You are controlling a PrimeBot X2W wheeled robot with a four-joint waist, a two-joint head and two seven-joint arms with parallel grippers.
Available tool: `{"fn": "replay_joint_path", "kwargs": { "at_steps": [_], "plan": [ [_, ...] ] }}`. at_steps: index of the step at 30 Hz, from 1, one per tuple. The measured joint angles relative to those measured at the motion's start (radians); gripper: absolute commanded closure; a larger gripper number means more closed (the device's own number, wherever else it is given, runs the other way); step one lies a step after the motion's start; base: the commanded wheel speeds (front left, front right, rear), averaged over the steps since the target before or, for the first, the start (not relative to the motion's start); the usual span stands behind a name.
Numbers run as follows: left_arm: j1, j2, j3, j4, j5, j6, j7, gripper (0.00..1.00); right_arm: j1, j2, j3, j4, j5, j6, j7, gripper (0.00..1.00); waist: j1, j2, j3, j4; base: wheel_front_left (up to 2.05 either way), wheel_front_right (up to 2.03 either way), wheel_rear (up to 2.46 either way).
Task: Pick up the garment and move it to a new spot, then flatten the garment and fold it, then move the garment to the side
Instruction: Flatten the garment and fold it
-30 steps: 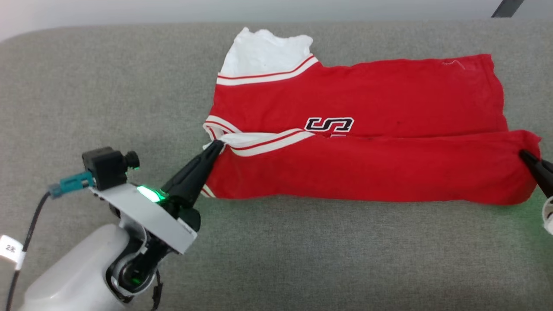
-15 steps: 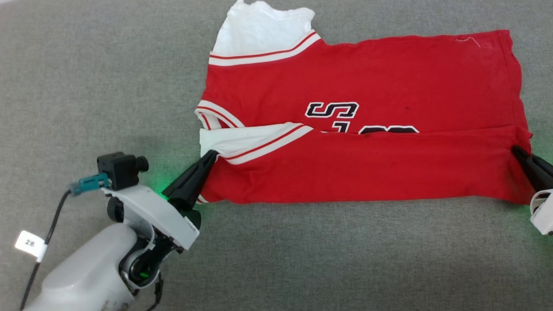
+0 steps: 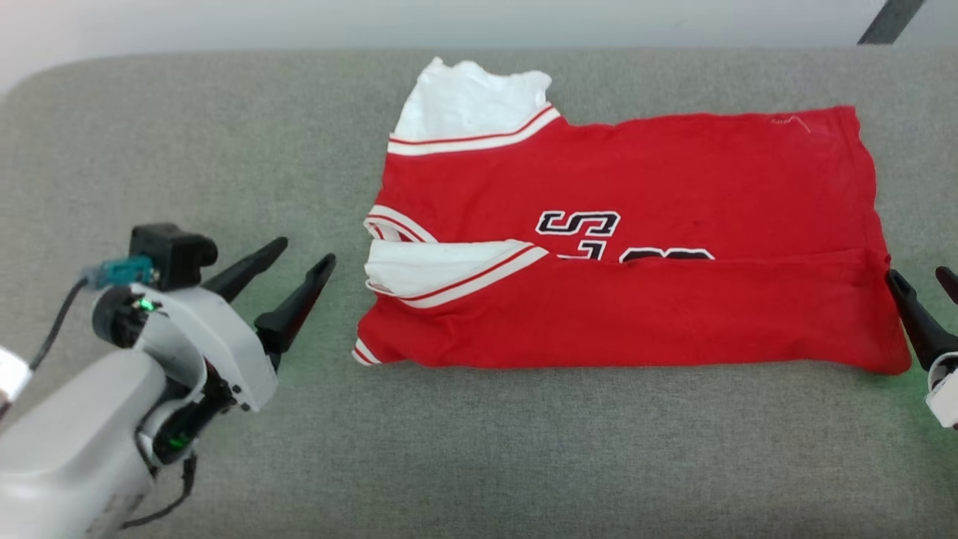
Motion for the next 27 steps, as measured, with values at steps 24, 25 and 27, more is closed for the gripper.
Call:
{"fn": "replay_joint_path", "kwargs": {
  "at_steps": [24, 25, 27],
  "plan": [
    [-0.052, 0.031, -0.079, -0.086, -0.252, 0.095, 0.596, 0.56, 0.015, 0.049, -0.075, -0.153, -0.069, 0.000, 0.064, 0.00, 0.0000, 0.0000, 0.051, -0.084, 0.00, 0.00, 0.00],
    [-0.055, 0.029, -0.077, -0.072, -0.259, 0.083, 0.600, 0.80, 0.015, 0.049, -0.076, -0.156, -0.071, 0.000, 0.069, 0.00, 0.0000, 0.0000, 0.055, -0.089, 0.00, 0.00, 0.00],
    [-0.057, 0.023, -0.069, -0.047, -0.274, 0.056, 0.597, 1.00, 0.013, 0.046, -0.062, -0.165, -0.086, 0.000, 0.094, 0.00, 0.0000, 0.0000, 0.060, -0.098, 0.00, 0.00, 0.00]
  ]
}}
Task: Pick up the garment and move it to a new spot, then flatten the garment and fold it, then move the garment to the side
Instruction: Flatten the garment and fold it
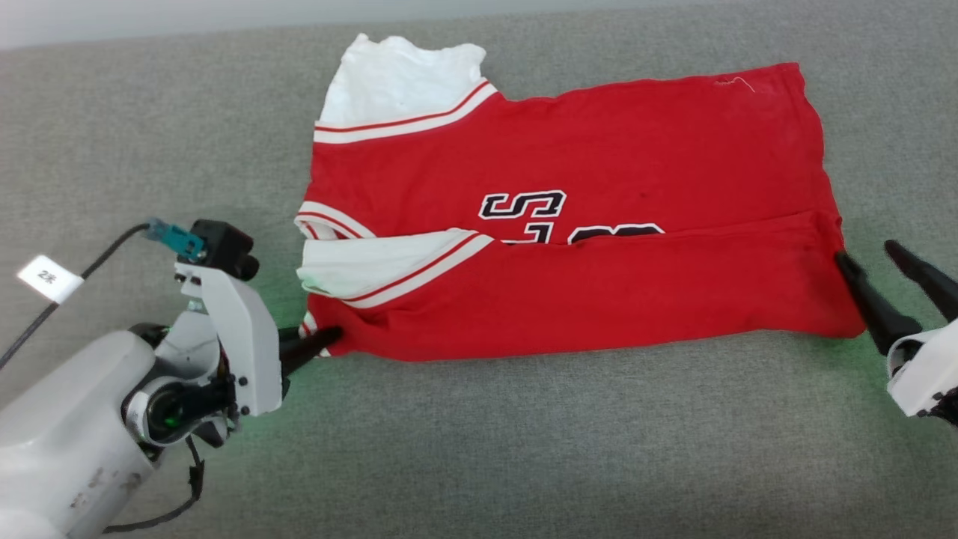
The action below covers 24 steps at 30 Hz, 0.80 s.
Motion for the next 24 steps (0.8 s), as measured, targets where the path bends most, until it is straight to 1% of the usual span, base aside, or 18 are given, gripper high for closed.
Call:
{"fn": "replay_joint_path", "kwargs": {
  "at_steps": [2, 5, 9, 12, 14, 18, 20, 21, 22, 23, 24],
  "plan": [
    [0.001, -0.006, 0.003, 0.012, -0.010, -0.012, -0.008, 1.00, -0.011, -0.011, 0.027, -0.012, -0.025, 0.000, 0.038, 0.00, 0.0000, 0.0000, 0.003, -0.007, 0.00, 0.00, 0.00],
    [0.001, -0.013, -0.003, 0.026, 0.005, -0.025, -0.020, 1.00, -0.051, -0.038, 0.075, -0.027, -0.044, 0.000, 0.131, 0.00, 0.0000, 0.0000, -0.001, -0.007, 0.00, 0.00, 0.00],
    [0.001, -0.036, -0.011, 0.022, 0.012, -0.031, -0.027, 1.00, -0.101, -0.075, 0.136, -0.029, -0.048, 0.000, 0.305, 0.00, 0.0000, 0.0000, -0.009, 0.009, 0.00, 0.00, 0.00],
    [0.001, -0.053, -0.016, 0.021, 0.020, -0.035, -0.042, 1.00, -0.138, -0.094, 0.172, 0.002, -0.036, 0.000, 0.460, 0.00, 0.0000, 0.0000, -0.011, 0.027, 0.00, 0.00, 0.00],
    [-0.001, -0.067, -0.017, 0.021, 0.027, -0.039, -0.050, 1.00, -0.157, -0.098, 0.187, 0.036, -0.036, 0.000, 0.536, 0.00, 0.0000, 0.0000, -0.010, 0.039, 0.00, 0.00, 0.00],
    [-0.009, -0.093, -0.019, 0.026, 0.034, -0.040, -0.060, 1.00, -0.194, -0.086, 0.198, 0.091, -0.030, 0.000, 0.626, 0.00, 0.0000, 0.0000, -0.004, 0.063, 0.00, 0.00, 0.00],
    [-0.010, -0.100, -0.019, 0.032, 0.035, -0.043, -0.069, 1.00, -0.204, -0.085, 0.198, 0.104, -0.034, 0.000, 0.631, 0.00, 0.0000, 0.0000, 0.000, 0.073, 0.00, 0.00, 0.00],
    [-0.011, -0.104, -0.019, 0.035, 0.036, -0.045, -0.074, 1.00, -0.206, -0.081, 0.196, 0.107, -0.030, 0.000, 0.630, 0.52, 0.0000, 0.0000, 0.002, 0.078, 0.00, 0.00, 0.00],
    [-0.011, -0.108, -0.019, 0.038, 0.038, -0.047, -0.079, 1.00, -0.207, -0.080, 0.197, 0.105, -0.027, 0.000, 0.629, 0.83, 0.0000, 0.0000, 0.002, 0.081, 0.00, 0.00, 0.00],
    [-0.010, -0.111, -0.019, 0.041, 0.039, -0.048, -0.086, 1.00, -0.207, -0.081, 0.197, 0.104, -0.027, 0.000, 0.618, 0.98, 0.0000, 0.0000, 0.002, 0.084, 0.00, 0.00, 0.00],
    [-0.010, -0.112, -0.019, 0.043, 0.042, -0.048, -0.091, 1.00, -0.207, -0.083, 0.196, 0.103, -0.027, 0.000, 0.609, 1.00, 0.0000, 0.0000, 0.001, 0.086, 0.00, 0.00, 0.00]
  ]
}}
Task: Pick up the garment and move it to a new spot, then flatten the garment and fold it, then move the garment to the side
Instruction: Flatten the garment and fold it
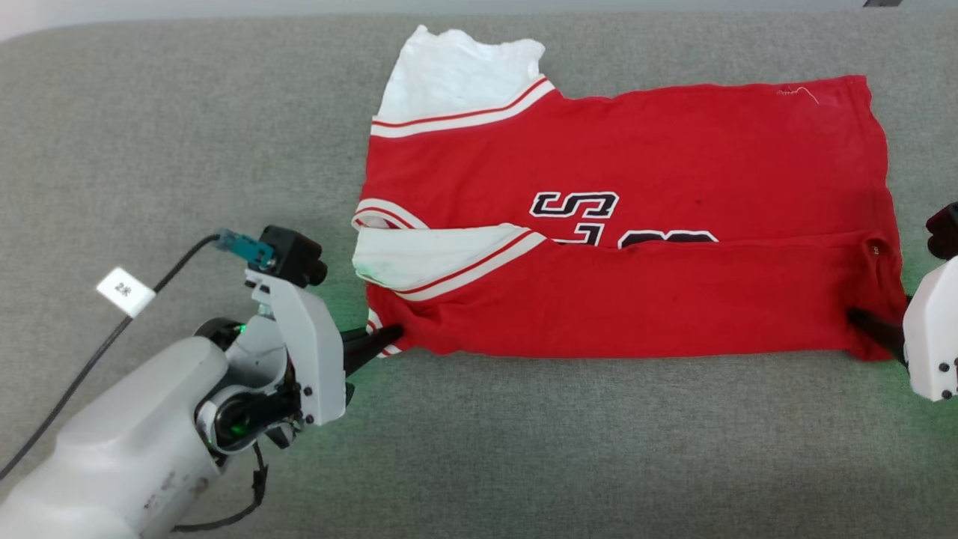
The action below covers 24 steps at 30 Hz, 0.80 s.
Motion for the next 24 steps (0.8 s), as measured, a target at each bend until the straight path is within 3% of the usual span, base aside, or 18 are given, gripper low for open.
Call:
{"fn": "replay_joint_path", "kwargs": {
  "at_steps": [4, 9, 23, 24],
  "plan": [
    [0.021, 0.017, 0.005, -0.015, 0.002, -0.004, -0.034, 1.00, 0.021, -0.002, 0.000, -0.018, 0.008, 0.000, -0.045, 1.00, 0.0000, 0.0000, -0.015, 0.002, 0.00, 0.00, 0.00],
    [0.090, 0.083, 0.007, -0.092, 0.003, 0.008, -0.079, 1.00, 0.077, -0.030, -0.001, -0.058, 0.041, 0.000, -0.073, 1.00, 0.0000, 0.0000, -0.036, -0.001, 0.00, 0.00, 0.00],
    [0.297, 0.263, 0.019, -0.432, -0.007, 0.165, -0.188, 1.00, 0.291, -0.129, -0.073, -0.221, 0.085, 0.000, -0.117, 1.00, 0.0000, 0.0000, -0.056, 0.008, 0.00, 0.00, 0.00],
    [0.303, 0.270, 0.025, -0.447, -0.006, 0.176, -0.200, 0.81, 0.300, -0.130, -0.085, -0.231, 0.078, 0.000, -0.131, 0.52, 0.0001, 0.0000, -0.056, 0.008, 0.00, 0.00, 0.00]
  ]
}}
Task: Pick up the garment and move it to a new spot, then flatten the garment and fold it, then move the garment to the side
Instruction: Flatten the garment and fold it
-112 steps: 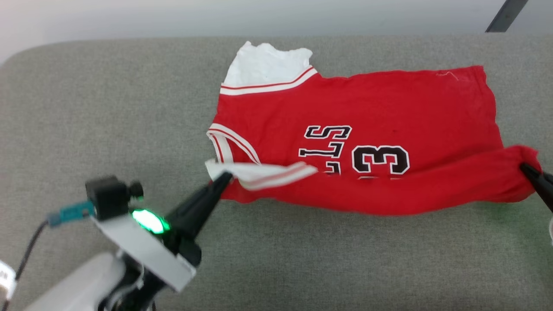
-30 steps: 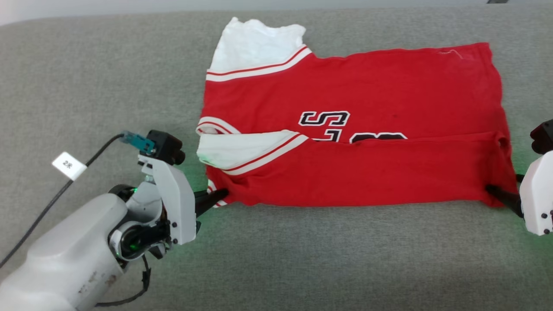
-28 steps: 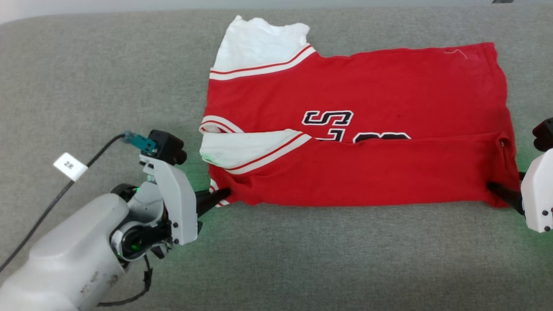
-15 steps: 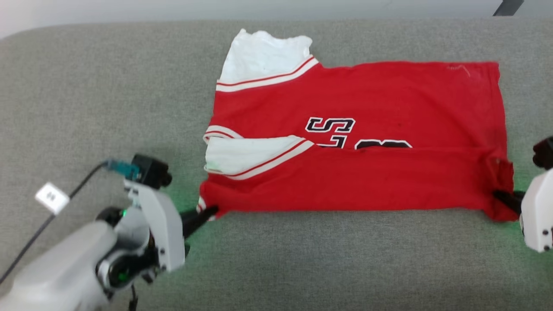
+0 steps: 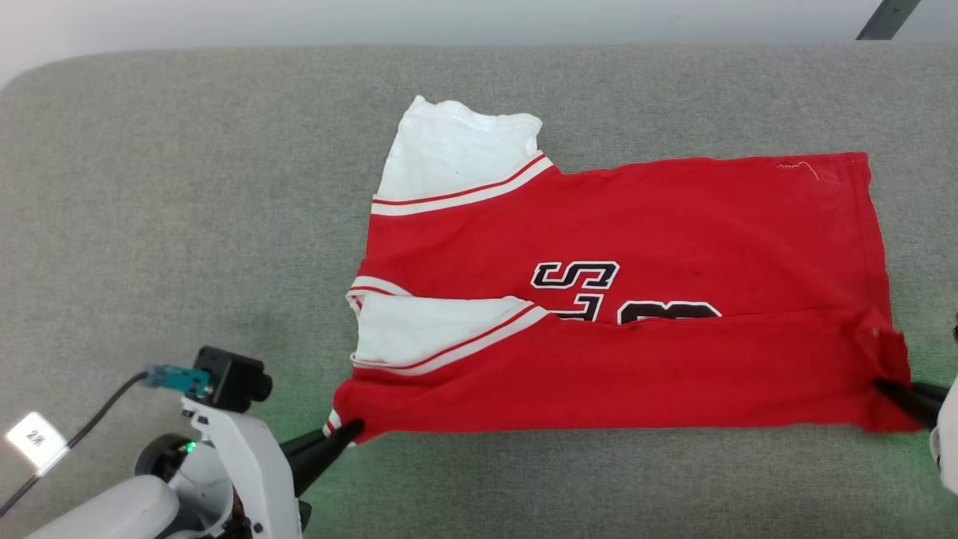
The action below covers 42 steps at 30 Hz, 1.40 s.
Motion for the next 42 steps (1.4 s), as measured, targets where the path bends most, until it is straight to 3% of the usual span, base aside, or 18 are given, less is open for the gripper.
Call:
{"fn": "replay_joint_path", "kwargs": {
  "at_steps": [1, 2, 10, 15, 21, 25, 33, 38, 42],
  "plan": [
    [0.003, 0.006, 0.004, -0.011, 0.003, 0.010, -0.009, 0.44, 0.005, 0.002, -0.015, -0.003, -0.007, 0.000, -0.016, 0.00, -0.0001, 0.0000, 0.000, 0.000, 0.00, 0.00, 0.00],
    [0.005, 0.011, 0.007, -0.020, 0.011, 0.018, -0.021, 0.00, 0.009, 0.007, -0.032, -0.006, -0.014, 0.000, -0.037, 0.00, 0.0000, 0.0000, 0.000, 0.001, 0.00, 0.00, 0.00],
    [0.006, 0.049, 0.085, -0.031, 0.054, 0.111, -0.157, 0.00, 0.074, 0.020, -0.156, -0.089, -0.118, 0.000, -0.262, 0.00, 0.0000, 0.0000, 0.003, 0.001, 0.00, 0.00, 0.00],
    [-0.025, 0.009, 0.166, 0.021, 0.118, 0.148, -0.345, 0.00, 0.064, 0.121, -0.219, -0.117, -0.224, 0.000, -0.469, 0.00, 0.0000, 0.0001, 0.014, -0.025, 0.00, 0.00, 0.00],
    [-0.127, -0.074, 0.279, 0.188, 0.152, 0.090, -0.402, 0.00, 0.031, 0.253, -0.258, -0.124, -0.317, 0.000, -0.649, 0.00, 0.0000, 0.0000, 0.039, -0.071, 0.00, 0.00, 0.00],
    [-0.269, -0.121, 0.280, 0.338, 0.219, 0.039, -0.400, 0.00, 0.003, 0.320, -0.271, -0.150, -0.351, 0.000, -0.705, 0.00, 0.0000, 0.0000, 0.067, -0.111, 0.00, 0.00, 0.00],
    [-0.583, -0.211, 0.218, 0.694, 0.284, -0.060, -0.204, 0.00, -0.016, 0.386, -0.282, -0.176, -0.377, 0.000, -0.725, 0.00, 0.0000, 0.0000, 0.134, -0.202, 0.00, 0.00, 0.00],
    [-0.707, -0.266, 0.119, 0.858, 0.289, -0.121, 0.114, 0.00, -0.009, 0.420, -0.325, -0.216, -0.377, 0.000, -0.726, 0.00, 0.0000, 0.0000, 0.177, -0.251, 0.00, 0.00, 0.00],
    [-0.804, -0.296, 0.094, 0.941, 0.266, -0.133, 0.311, 0.00, 0.014, 0.430, -0.343, -0.232, -0.377, 0.000, -0.726, 0.00, 0.0000, 0.0000, 0.212, -0.276, 0.00, 0.00, 0.00]
  ]
}}
